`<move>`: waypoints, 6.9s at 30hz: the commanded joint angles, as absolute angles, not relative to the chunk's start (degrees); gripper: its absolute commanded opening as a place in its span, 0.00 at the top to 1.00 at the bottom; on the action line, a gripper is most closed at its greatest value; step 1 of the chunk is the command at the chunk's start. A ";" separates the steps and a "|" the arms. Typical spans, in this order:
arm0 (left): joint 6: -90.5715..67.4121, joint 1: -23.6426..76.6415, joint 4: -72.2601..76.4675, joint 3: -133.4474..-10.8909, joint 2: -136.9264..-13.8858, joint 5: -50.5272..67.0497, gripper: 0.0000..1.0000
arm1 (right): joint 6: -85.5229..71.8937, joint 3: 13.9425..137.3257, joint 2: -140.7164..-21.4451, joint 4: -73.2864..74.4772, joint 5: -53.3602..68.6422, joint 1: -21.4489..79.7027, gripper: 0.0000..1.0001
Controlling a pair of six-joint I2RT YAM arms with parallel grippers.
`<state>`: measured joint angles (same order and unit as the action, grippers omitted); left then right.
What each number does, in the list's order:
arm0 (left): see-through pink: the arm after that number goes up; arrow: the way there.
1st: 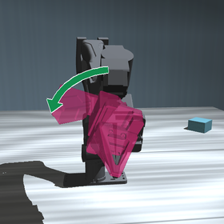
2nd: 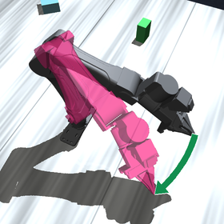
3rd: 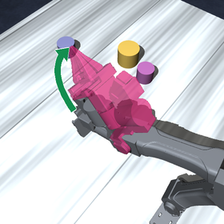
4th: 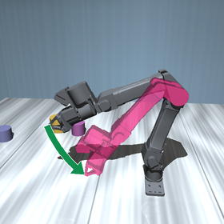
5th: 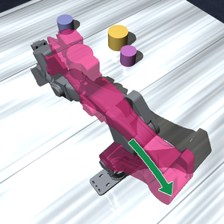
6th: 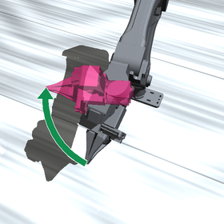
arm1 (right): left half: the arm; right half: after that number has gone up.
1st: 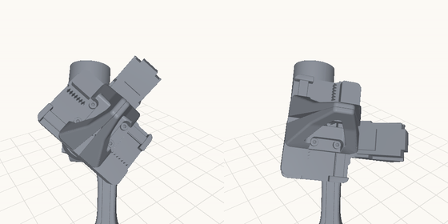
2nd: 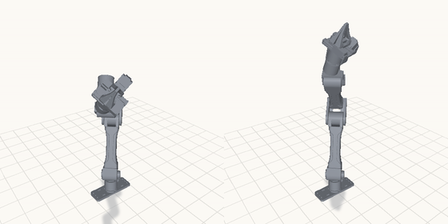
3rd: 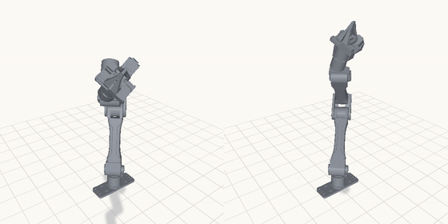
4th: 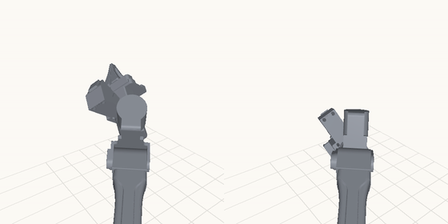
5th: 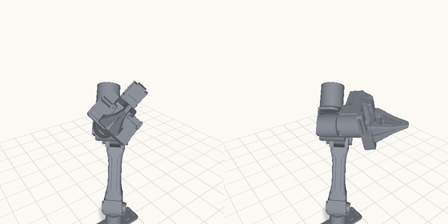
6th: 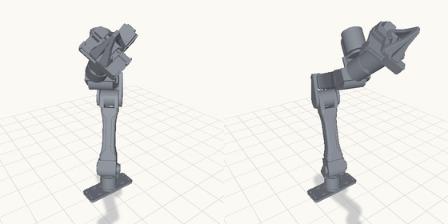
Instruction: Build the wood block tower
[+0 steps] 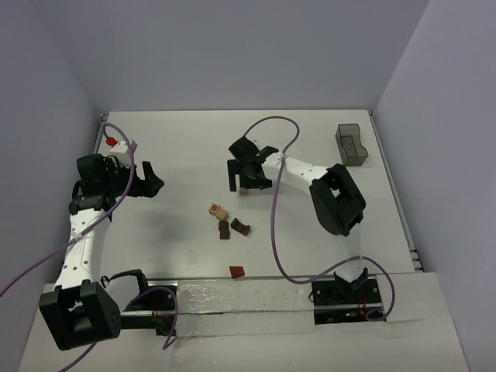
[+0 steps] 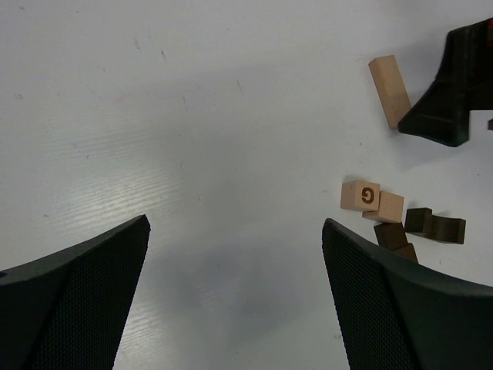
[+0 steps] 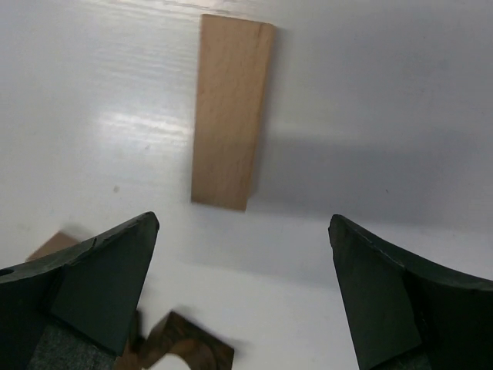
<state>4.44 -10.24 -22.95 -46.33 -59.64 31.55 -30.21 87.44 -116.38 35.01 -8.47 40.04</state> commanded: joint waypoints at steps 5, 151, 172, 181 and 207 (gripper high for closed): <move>2.34 -10.94 -20.39 -48.03 -57.84 34.54 0.01 | -16.50 84.62 -99.09 32.62 0.07 42.05 0.00; -2.00 -10.81 -14.19 -45.35 -59.09 32.78 0.06 | -32.78 114.39 -125.64 53.94 -7.80 36.76 1.00; -1.93 -10.89 -14.15 -45.52 -59.67 32.43 0.05 | -31.56 116.99 -131.40 53.79 -6.51 36.65 1.00; -1.93 -10.81 -14.10 -45.44 -59.77 32.49 0.05 | -31.41 117.51 -132.46 53.88 -6.59 36.39 1.00; -1.93 -10.81 -14.03 -45.26 -59.91 32.49 0.05 | -31.44 117.54 -133.65 53.70 -5.45 35.92 1.00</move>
<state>-1.34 -10.55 -16.45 -45.06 -59.72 32.75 -31.46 115.18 -133.30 53.91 -4.99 36.34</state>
